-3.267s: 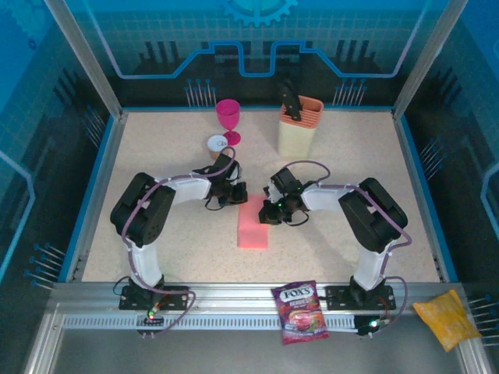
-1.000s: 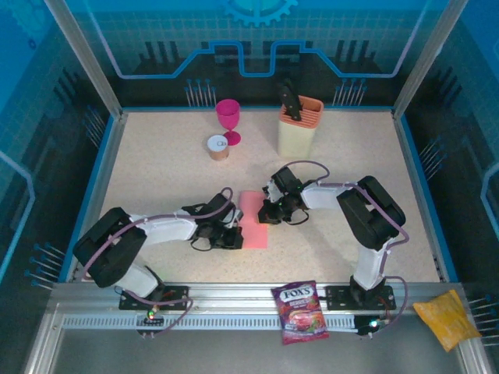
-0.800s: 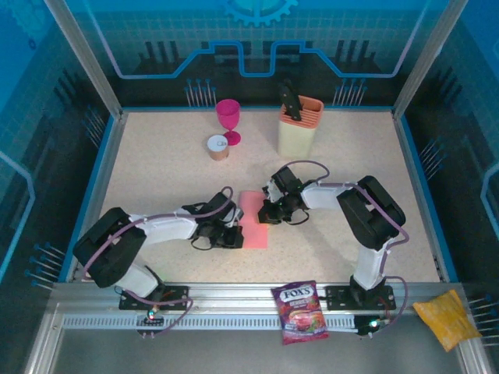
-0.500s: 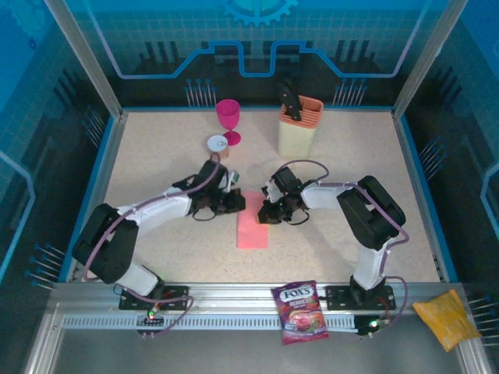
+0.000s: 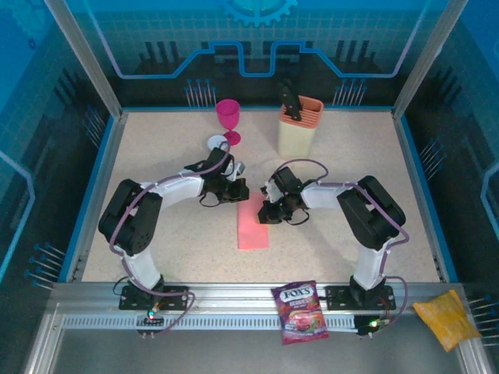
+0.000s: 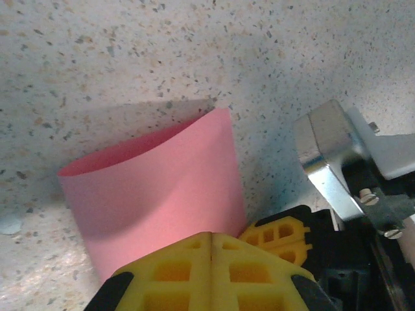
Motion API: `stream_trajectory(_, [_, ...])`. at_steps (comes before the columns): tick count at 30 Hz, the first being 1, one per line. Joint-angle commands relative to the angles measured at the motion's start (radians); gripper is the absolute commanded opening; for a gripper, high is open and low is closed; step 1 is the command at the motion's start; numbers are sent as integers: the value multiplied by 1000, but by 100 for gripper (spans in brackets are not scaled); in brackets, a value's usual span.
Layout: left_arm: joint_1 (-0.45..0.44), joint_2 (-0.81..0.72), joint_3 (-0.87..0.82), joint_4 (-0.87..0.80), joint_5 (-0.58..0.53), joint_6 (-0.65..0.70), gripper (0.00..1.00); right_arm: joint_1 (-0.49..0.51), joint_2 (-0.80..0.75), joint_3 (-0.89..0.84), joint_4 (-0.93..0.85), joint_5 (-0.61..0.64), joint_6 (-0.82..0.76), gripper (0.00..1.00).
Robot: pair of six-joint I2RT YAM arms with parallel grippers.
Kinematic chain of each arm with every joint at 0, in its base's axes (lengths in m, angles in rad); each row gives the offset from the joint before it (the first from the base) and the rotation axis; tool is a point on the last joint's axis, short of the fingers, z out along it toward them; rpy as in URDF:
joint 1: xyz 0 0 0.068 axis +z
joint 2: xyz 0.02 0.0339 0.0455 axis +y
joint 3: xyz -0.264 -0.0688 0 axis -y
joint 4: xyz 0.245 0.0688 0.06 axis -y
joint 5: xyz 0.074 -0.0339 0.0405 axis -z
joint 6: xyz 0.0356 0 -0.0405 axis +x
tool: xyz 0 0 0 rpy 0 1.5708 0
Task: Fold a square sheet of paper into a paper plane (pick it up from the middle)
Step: Rotate the square sheet of paper at the center of the table.
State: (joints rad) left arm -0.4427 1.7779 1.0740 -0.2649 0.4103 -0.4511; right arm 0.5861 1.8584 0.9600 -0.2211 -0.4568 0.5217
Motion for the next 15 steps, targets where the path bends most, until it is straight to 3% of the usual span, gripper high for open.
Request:
stream_trajectory(1, [13,15,16,-23,24,43,1,-34,72,-52,-190,207,-24,0])
stream_trajectory(15, [19,75,-18,10,15,55,0,-40,83,-44,-196,205,-21,0])
